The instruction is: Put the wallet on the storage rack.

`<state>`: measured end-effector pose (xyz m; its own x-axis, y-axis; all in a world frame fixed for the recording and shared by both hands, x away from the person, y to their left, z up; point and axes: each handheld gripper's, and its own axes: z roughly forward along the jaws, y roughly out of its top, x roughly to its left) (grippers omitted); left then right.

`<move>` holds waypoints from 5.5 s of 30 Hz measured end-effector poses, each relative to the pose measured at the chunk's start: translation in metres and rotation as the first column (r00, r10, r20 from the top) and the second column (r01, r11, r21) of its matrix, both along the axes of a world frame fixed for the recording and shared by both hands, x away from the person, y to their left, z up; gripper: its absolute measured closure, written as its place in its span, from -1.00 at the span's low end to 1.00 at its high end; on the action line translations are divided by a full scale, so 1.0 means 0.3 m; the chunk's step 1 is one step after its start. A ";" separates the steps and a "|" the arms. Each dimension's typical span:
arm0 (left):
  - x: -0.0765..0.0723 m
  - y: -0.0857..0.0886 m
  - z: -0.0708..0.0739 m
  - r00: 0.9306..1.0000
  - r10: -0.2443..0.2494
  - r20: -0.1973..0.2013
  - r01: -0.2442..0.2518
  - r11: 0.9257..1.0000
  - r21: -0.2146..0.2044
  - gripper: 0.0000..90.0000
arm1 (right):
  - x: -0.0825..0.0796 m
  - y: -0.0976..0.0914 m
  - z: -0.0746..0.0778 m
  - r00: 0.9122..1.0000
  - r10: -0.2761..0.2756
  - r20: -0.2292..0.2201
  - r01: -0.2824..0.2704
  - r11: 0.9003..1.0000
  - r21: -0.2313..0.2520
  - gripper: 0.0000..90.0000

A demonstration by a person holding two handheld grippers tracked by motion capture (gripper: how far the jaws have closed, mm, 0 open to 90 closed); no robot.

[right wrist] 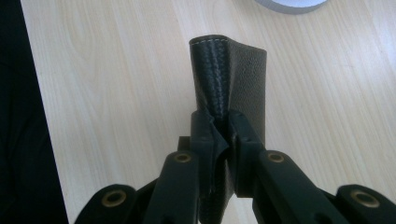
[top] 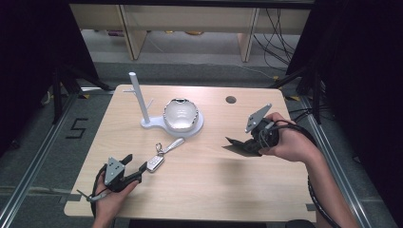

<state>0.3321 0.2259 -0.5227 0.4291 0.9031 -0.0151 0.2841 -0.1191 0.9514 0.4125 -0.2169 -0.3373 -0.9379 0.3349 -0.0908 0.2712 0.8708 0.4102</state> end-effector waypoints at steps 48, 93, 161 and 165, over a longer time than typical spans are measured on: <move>0.004 -0.002 -0.001 1.000 -0.014 0.005 0.014 1.000 0.001 -0.24 | 0.151 0.225 0.076 0.997 0.071 0.007 -0.071 0.996 0.050 0.84; -0.001 0.001 0.000 1.000 -0.011 0.005 0.011 1.000 0.000 -0.25 | 0.257 0.409 0.138 0.993 0.110 0.030 -0.113 0.989 0.091 0.84; -0.005 -0.003 0.000 1.000 -0.017 0.005 0.017 1.000 0.011 -0.25 | 0.462 0.611 0.047 0.993 0.111 -0.042 -0.108 0.993 0.055 0.83; -0.005 -0.003 0.000 1.000 -0.017 0.005 0.017 1.000 0.010 -0.25 | 0.472 0.603 0.047 0.994 0.098 -0.042 -0.095 0.993 0.068 0.83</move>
